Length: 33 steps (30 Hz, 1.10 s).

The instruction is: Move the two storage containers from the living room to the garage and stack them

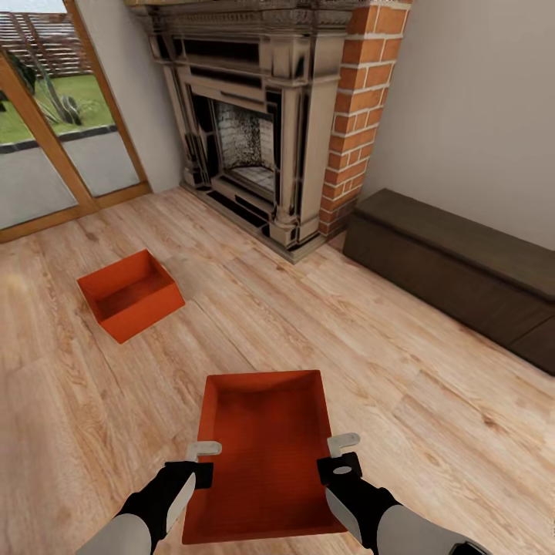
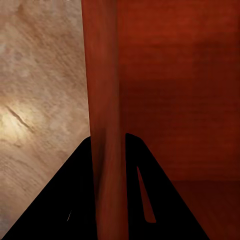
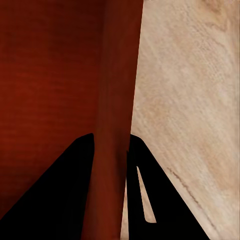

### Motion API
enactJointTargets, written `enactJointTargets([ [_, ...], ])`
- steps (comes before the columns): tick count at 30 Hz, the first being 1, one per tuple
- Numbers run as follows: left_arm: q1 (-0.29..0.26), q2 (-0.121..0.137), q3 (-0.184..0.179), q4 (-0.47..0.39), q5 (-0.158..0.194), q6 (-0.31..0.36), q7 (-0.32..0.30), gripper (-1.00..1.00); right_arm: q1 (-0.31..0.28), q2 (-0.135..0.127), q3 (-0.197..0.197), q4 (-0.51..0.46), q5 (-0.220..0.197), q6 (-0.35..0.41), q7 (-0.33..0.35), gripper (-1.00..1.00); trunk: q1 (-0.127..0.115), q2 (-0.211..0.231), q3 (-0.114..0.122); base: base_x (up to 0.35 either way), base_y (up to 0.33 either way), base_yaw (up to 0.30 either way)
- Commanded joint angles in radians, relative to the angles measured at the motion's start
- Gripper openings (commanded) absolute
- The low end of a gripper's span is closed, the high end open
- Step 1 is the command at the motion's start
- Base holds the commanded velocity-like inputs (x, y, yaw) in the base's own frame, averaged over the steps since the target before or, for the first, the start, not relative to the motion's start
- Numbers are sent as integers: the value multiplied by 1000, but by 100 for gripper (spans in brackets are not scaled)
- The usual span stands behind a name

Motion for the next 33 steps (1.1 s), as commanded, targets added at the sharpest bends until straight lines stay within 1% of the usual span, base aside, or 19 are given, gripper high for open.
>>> enactJointTargets([
  [1,0,0,-4,1,12,5,3,-100,-1,0,-1,-19,9,7,-2,-100,-4,7,3,0,0,0],
  [33,0,0,-4,-1,12,5,3,-100,-1,1,1,-20,10,7,-2,-100,-127,231,103,0,0,0],
])
